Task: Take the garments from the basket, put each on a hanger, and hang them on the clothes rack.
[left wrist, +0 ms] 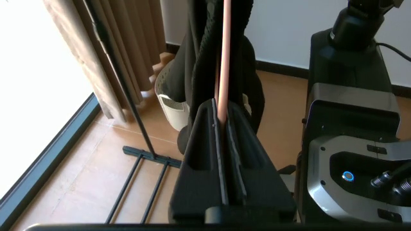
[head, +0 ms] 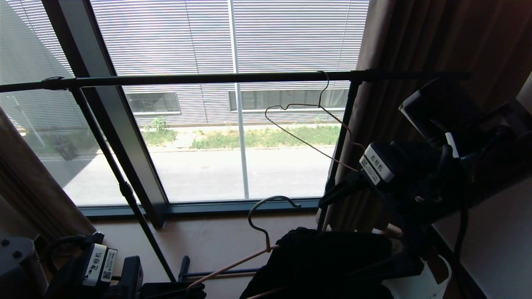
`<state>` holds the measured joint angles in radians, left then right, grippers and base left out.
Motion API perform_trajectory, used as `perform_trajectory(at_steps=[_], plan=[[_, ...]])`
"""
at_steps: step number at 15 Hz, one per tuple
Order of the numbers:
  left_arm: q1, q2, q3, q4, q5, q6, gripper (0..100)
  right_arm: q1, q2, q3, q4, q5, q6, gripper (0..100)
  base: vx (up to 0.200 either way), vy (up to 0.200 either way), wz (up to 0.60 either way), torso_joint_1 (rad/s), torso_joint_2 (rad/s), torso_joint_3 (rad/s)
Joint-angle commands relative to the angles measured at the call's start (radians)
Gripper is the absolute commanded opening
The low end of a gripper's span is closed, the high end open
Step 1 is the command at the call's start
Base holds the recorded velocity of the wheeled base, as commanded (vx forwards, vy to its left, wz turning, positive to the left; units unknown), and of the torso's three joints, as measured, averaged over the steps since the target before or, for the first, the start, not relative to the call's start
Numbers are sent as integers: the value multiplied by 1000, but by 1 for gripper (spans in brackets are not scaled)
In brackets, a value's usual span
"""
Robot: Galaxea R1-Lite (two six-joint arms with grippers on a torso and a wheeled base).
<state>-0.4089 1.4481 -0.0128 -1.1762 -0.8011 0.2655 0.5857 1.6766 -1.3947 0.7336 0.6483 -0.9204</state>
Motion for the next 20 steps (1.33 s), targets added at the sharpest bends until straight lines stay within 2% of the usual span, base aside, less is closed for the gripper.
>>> perform_trajectory(at_steps=[1, 9, 20], plan=[[-1, -2, -1, 0, 0, -2, 0, 8, 45, -1, 3, 2, 2, 100, 0, 0, 0, 0, 0, 0], [-4, -3, -1, 0, 0, 0, 0, 31, 118, -9, -10, 1, 12, 100, 0, 0, 0, 0, 0, 0], [-4, -3, -4, 0, 0, 0, 0, 43, 144, -20, -25, 1, 15, 100, 0, 0, 0, 0, 0, 0]])
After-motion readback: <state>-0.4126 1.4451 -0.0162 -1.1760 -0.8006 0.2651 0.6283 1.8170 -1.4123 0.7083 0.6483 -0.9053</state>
